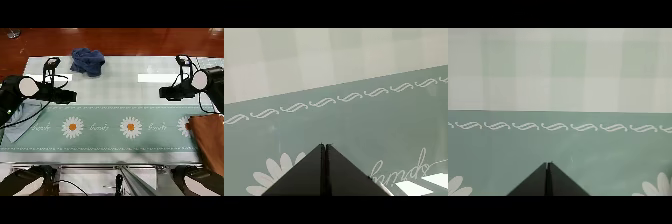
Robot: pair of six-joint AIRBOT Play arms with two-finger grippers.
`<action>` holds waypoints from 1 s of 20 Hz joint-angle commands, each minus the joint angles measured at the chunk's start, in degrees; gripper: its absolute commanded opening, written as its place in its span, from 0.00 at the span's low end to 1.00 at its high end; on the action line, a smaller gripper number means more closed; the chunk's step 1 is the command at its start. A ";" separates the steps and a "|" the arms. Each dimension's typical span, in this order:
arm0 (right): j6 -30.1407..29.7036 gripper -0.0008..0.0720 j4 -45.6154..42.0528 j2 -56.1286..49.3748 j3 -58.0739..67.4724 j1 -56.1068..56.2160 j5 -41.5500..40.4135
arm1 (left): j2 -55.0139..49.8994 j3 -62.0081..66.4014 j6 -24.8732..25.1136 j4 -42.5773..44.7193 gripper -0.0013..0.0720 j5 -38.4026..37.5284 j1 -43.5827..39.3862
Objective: Fold the shirts.
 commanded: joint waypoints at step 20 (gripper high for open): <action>-0.20 0.91 0.02 -1.29 0.00 0.07 -3.39 | -1.05 -0.04 2.36 -0.81 0.06 8.04 0.00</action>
